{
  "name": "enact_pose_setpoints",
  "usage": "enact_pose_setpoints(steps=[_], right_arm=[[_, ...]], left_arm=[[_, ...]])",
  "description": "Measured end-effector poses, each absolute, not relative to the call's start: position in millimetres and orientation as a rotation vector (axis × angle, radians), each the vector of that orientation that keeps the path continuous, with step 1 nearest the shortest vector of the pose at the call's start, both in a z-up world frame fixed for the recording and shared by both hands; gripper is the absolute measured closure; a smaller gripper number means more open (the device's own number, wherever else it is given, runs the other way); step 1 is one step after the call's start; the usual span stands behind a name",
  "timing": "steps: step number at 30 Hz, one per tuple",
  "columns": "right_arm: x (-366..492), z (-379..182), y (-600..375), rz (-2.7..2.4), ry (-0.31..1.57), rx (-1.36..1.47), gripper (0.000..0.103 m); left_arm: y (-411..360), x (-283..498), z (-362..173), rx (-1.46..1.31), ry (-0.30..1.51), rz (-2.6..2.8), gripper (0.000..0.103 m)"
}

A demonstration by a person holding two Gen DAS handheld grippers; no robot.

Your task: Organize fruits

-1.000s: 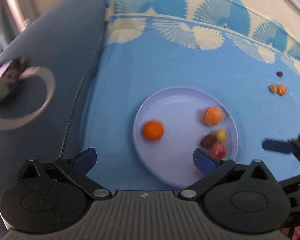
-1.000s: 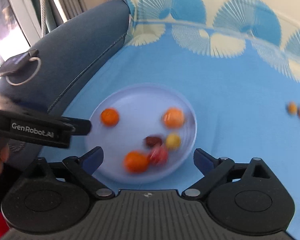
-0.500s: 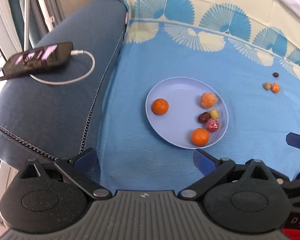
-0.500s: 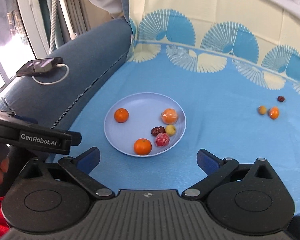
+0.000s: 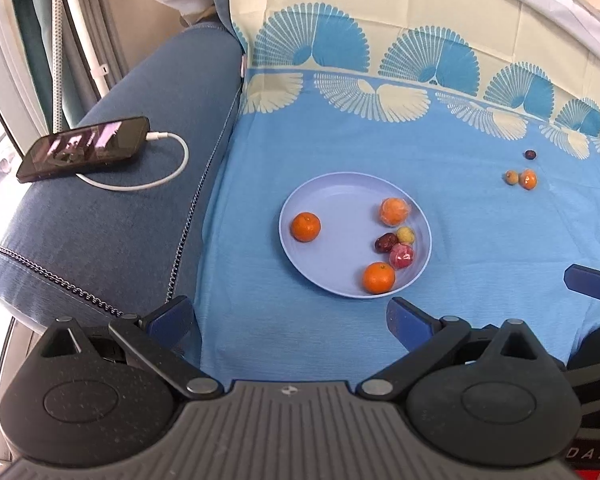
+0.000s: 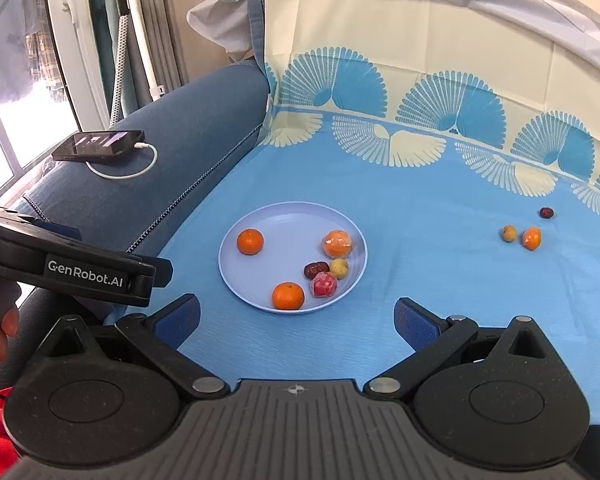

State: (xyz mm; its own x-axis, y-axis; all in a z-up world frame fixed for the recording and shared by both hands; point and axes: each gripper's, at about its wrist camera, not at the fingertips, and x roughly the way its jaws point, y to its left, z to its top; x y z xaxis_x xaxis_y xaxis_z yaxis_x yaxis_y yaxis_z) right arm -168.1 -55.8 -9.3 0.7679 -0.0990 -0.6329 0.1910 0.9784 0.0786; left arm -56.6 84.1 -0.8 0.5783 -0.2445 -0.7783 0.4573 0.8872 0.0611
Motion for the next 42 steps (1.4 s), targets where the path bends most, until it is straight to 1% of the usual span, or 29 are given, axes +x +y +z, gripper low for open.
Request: enact_pose_setpoints(steps=[42], right_arm=[[-167.2, -23.2, -69.0, -0.196, 0.696, 0.21, 0.001]], left_arm=[[76.9, -49.4, -9.9, 0.291, 0.888, -0.405, 0.0]])
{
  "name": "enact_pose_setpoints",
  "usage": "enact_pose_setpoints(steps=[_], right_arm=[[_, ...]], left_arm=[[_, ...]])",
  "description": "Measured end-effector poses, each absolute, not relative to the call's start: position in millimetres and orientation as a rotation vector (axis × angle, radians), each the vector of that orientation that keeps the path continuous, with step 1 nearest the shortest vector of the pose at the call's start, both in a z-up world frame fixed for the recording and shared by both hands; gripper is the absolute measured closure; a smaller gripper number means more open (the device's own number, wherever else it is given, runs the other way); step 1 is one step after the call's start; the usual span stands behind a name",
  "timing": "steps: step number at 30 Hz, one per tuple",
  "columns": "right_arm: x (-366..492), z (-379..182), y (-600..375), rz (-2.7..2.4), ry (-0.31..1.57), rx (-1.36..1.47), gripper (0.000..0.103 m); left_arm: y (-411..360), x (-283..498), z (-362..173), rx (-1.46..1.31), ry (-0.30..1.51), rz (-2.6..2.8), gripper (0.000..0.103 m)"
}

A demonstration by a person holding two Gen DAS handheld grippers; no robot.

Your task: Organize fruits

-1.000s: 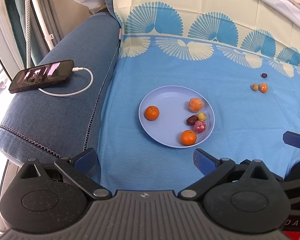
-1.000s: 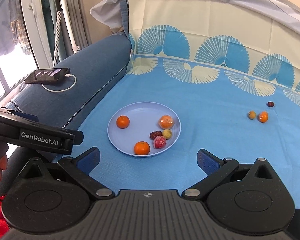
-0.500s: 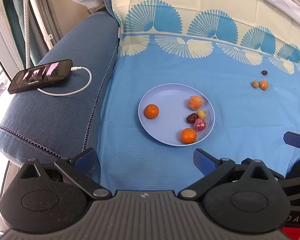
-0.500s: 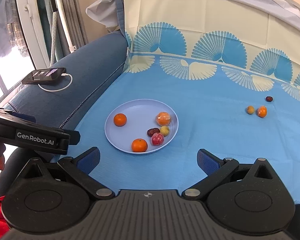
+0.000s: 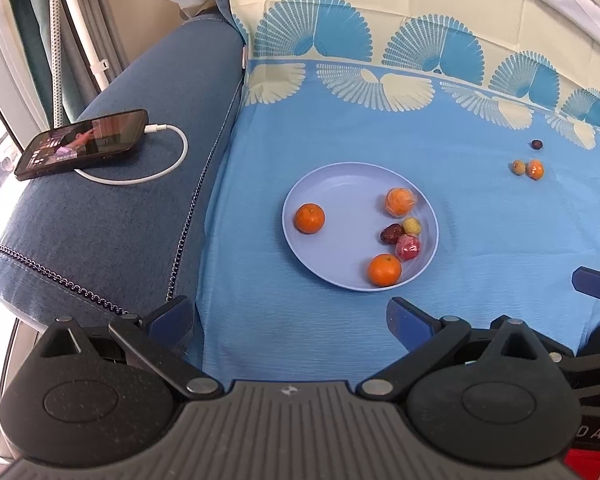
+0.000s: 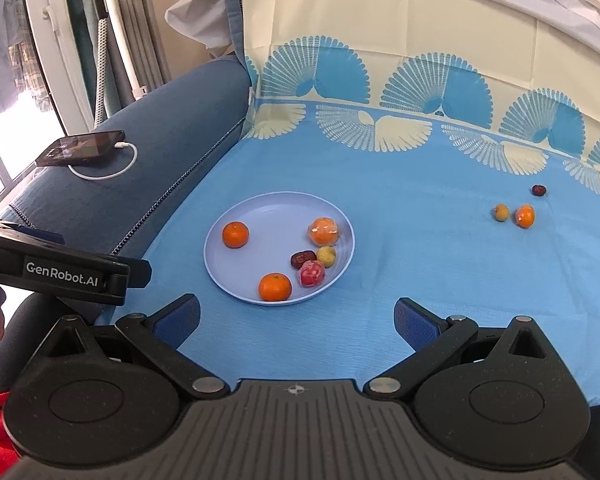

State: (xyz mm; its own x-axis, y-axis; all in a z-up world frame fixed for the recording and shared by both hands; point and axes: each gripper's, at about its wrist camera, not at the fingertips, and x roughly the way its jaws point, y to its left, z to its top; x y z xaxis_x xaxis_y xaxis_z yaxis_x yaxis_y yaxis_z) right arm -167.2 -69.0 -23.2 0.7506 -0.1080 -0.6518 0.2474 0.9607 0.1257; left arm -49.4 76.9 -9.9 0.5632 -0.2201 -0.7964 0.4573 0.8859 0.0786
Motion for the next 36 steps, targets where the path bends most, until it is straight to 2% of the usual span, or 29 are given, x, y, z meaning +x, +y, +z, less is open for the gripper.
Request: enact_pose_setpoints(steps=[22, 36], right_arm=[[-172.8, -34.8, -124.5, -0.29, 0.69, 0.303, 0.001], [-209.2, -35.8, -244.4, -0.55, 0.604, 0.347, 0.001]], left_arm=[[18.7, -40.8, -12.1, 0.329, 0.911, -0.47, 0.0], [-80.2, -23.2, -7.5, 0.433, 0.834, -0.651, 0.0]])
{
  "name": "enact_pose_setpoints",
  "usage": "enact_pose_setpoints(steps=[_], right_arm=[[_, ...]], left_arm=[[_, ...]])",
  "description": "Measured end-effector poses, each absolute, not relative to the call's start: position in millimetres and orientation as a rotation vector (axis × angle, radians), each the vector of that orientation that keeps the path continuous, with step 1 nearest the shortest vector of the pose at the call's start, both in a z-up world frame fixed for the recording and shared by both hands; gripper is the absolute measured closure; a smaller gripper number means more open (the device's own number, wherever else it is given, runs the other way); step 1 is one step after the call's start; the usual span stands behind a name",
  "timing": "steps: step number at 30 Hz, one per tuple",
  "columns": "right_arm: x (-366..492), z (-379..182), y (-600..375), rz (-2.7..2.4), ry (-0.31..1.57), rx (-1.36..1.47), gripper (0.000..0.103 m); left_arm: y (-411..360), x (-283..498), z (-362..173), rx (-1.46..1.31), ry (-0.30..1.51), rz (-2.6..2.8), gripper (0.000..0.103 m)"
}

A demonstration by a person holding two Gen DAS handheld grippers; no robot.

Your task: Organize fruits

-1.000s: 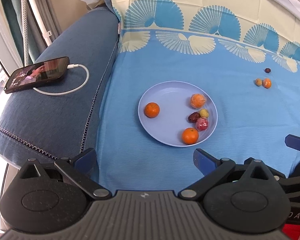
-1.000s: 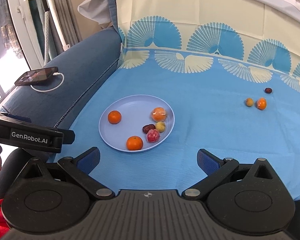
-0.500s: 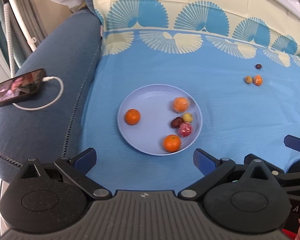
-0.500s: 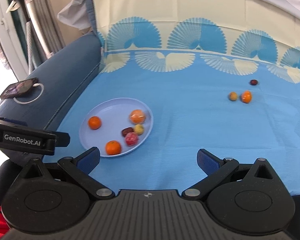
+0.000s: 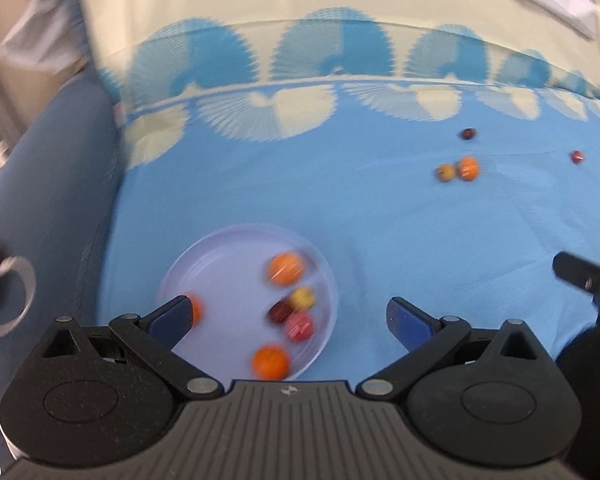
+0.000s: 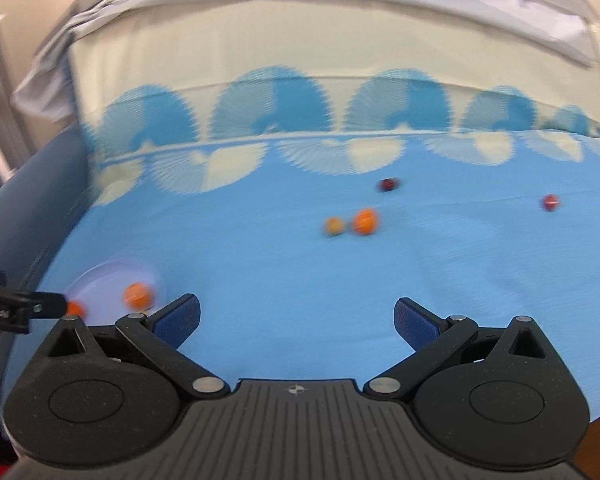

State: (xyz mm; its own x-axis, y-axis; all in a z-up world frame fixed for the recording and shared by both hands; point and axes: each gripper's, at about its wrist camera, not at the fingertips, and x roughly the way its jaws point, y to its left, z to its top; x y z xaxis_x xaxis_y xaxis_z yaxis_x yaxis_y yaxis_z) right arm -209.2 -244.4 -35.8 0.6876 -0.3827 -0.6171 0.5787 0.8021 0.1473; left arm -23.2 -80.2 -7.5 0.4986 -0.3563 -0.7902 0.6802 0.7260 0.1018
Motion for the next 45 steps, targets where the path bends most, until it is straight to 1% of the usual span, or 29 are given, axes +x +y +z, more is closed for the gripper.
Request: enact_pose_setpoints(steps=[6, 9, 13, 17, 22, 25, 28, 30, 31, 32, 33, 34, 35, 36, 37, 38, 39, 45], right_arm=[[-237.0, -43.4, -341.0, -0.775, 0.535, 0.357, 0.001], [-249.9, -53.0, -393.5, -0.892, 0.5, 0.379, 0.001], [-257.4, -76.8, -465.3, -1.011, 0.464, 0.429, 0.001], [-247.4, -109.8, -536.8, -1.121, 0.436, 0.431, 0.001], [-231.6, -156.8, -615.8, -1.2, 0.455, 0.451, 0.001], [-218.1, -184.6, -657.1, -1.25, 0.487, 0.515, 0.001], [-206.5, -203.8, -681.6, -1.262, 0.506, 0.56, 0.001], [-197.1, -212.4, -691.3, -1.287, 0.51, 0.54, 0.001], [-194.3, -215.0, -695.6, -1.291, 0.516, 0.531, 0.001], [-191.2, -218.0, -701.3, -1.294, 0.525, 0.53, 0.001], [-188.9, -221.4, -705.6, -1.298, 0.54, 0.536, 0.001], [-188.0, -224.3, -708.5, -1.301, 0.543, 0.545, 0.001], [-188.9, -223.6, -706.9, -1.308, 0.522, 0.539, 0.001], [-187.8, -224.2, -705.1, -1.303, 0.512, 0.525, 0.008], [-187.1, -222.7, -701.2, -1.27, 0.495, 0.5, 0.037], [-186.1, -220.3, -697.5, -1.239, 0.484, 0.474, 0.053], [-183.0, -218.4, -692.9, -1.21, 0.494, 0.451, 0.076], [-171.4, -207.8, -656.7, -1.132, 0.542, 0.367, 0.076]], left_arm=[[-163.3, -10.4, -15.1, 0.48, 0.766, -0.795, 0.0], [-211.3, -5.1, -30.8, 0.531, 0.721, -0.865, 0.0], [-278.3, 11.1, -67.0, 0.613, 0.763, -0.951, 0.0], [-332.6, 25.9, -102.1, 0.69, 0.813, -0.974, 0.0], [-373.9, 36.5, -135.0, 0.754, 0.823, -1.028, 0.0], [-390.4, 39.9, -146.1, 0.759, 0.793, -1.042, 0.0], [-404.4, 42.6, -152.8, 0.76, 0.771, -1.09, 0.0], [-410.6, 43.5, -156.0, 0.771, 0.751, -1.112, 0.001], [-413.9, 43.2, -157.4, 0.783, 0.736, -1.119, 0.003], [-417.0, 42.9, -159.4, 0.797, 0.724, -1.118, 0.007], [-418.7, 43.1, -161.3, 0.809, 0.718, -1.113, 0.017], [-419.6, 45.6, -163.7, 0.807, 0.728, -1.115, 0.023], [-418.9, 48.7, -163.8, 0.78, 0.757, -1.137, 0.034], [-416.6, 52.8, -162.4, 0.74, 0.791, -1.157, 0.05], [-414.9, 55.2, -160.8, 0.711, 0.805, -1.166, 0.061], [-414.0, 55.5, -159.0, 0.71, 0.797, -1.162, 0.073], [-413.1, 55.8, -157.2, 0.707, 0.794, -1.156, 0.073], [-387.6, 55.4, -135.3, 0.631, 0.819, -1.098, 0.073]])
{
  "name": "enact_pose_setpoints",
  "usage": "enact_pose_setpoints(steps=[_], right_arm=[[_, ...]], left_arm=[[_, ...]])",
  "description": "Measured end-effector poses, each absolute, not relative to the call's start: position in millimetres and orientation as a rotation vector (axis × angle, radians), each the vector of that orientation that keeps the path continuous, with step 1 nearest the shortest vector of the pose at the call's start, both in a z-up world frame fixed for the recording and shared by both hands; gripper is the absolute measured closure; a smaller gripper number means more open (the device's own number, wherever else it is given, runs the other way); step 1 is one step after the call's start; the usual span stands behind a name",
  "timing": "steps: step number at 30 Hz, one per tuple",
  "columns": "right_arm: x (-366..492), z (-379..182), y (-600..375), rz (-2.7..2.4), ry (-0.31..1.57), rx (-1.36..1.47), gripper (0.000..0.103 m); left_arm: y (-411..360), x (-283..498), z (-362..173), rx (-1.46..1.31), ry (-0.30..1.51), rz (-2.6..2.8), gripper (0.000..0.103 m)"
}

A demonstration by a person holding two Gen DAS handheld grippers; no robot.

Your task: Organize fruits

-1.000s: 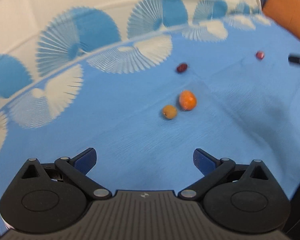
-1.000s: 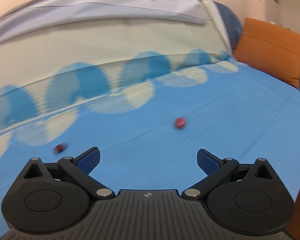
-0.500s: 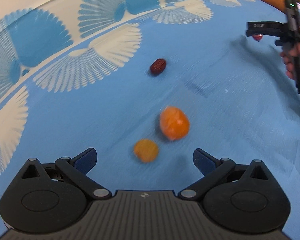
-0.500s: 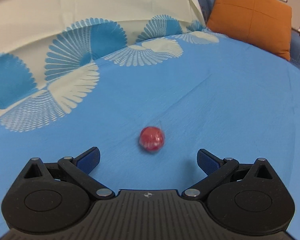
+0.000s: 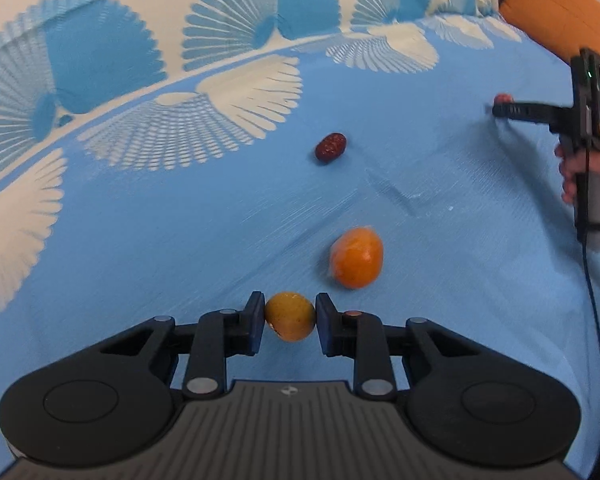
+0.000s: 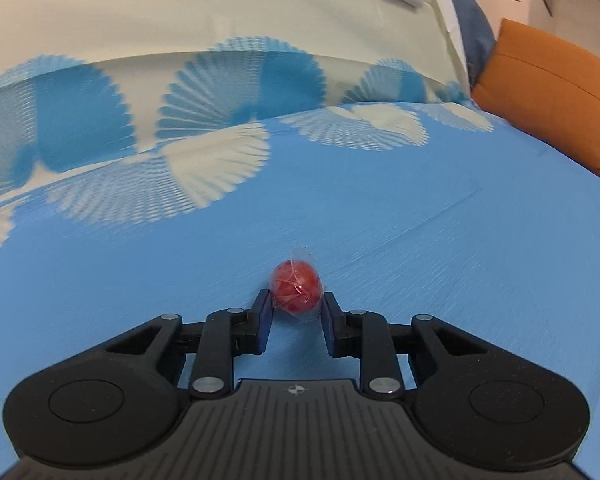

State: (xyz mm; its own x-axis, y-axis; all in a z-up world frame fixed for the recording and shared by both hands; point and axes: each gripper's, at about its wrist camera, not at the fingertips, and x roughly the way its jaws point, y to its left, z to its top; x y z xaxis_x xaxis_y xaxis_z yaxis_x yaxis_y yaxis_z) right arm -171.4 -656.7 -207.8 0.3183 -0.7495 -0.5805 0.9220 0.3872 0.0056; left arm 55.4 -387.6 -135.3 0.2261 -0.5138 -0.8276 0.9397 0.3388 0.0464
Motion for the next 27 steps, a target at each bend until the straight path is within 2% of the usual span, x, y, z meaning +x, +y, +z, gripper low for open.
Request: enact_pose_setpoints(steps=[9, 20, 27], right_arm=[[-182.6, -159.8, -537.9, -0.93, 0.513, 0.427, 0.076], [-191.9, -67.4, -367.0, -0.674, 0.447, 0.294, 0.076], [-193.1, -22.3, -254.2, -0.443, 0.477, 0.269, 0.075]], left_arm=[[-290.1, 40.5, -84.2, 0.551, 0.895, -0.96, 0.073], [-148.0, 4.0, -15.9, 0.452, 0.901, -0.816, 0.073], [-60.9, -24.6, 6.5, 0.395, 0.9, -0.725, 0.073]])
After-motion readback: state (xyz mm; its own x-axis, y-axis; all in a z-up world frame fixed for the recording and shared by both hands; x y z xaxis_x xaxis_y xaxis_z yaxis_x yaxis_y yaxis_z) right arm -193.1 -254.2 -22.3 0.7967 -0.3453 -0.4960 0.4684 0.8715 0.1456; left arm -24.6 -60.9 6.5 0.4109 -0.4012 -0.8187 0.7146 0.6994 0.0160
